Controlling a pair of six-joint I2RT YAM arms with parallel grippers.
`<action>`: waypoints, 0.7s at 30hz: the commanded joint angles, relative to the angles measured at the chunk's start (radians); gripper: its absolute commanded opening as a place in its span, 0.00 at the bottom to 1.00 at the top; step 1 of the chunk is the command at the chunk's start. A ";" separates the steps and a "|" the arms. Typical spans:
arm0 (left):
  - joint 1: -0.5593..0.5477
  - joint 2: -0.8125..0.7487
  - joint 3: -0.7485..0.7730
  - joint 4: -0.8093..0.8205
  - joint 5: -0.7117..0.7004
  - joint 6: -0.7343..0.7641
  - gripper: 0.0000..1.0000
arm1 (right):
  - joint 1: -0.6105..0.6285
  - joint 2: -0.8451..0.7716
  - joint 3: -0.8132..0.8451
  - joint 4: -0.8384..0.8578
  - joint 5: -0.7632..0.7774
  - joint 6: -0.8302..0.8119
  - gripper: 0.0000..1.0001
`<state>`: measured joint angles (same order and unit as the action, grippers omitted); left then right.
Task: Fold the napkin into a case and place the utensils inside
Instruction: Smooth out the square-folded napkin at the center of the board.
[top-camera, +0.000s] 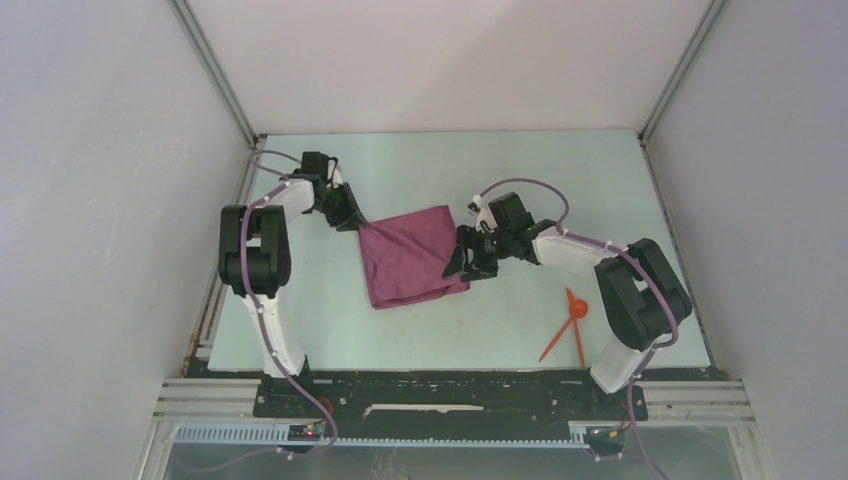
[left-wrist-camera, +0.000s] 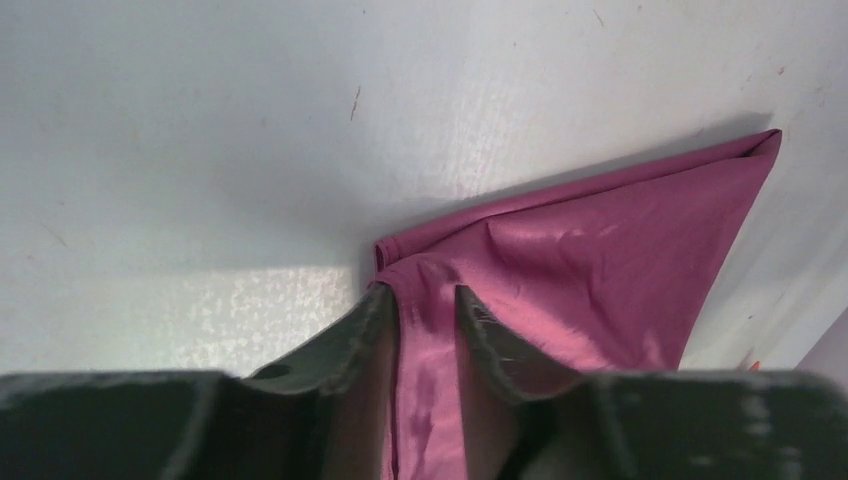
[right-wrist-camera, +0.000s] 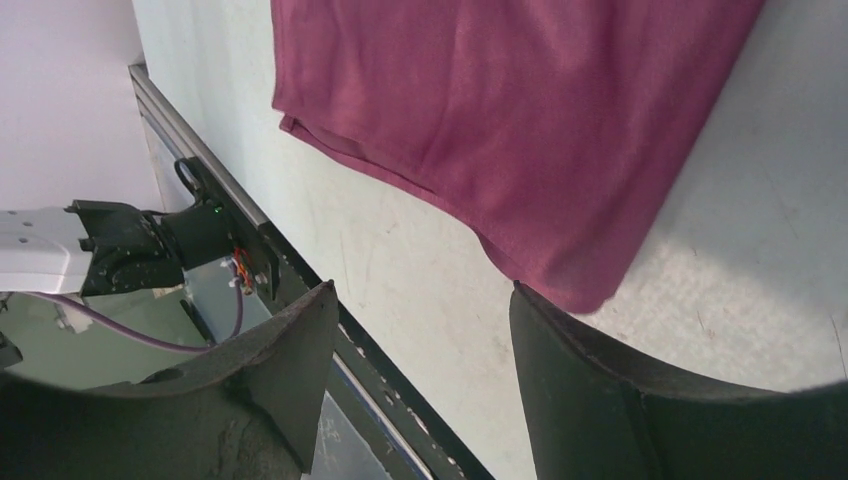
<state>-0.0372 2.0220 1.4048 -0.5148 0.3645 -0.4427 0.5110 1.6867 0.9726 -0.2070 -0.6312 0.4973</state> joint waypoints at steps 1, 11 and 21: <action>-0.005 -0.060 0.029 -0.058 -0.028 0.031 0.45 | 0.003 0.040 0.079 0.047 -0.030 0.031 0.72; -0.037 -0.257 -0.081 0.024 0.029 -0.070 0.49 | 0.004 0.164 0.135 0.133 -0.103 0.092 0.71; -0.025 0.009 -0.001 0.035 0.025 -0.101 0.31 | -0.001 0.210 0.128 0.094 -0.093 0.063 0.73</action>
<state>-0.0780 1.9995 1.3743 -0.4644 0.4210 -0.5396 0.5110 1.8751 1.0763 -0.1089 -0.7166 0.5812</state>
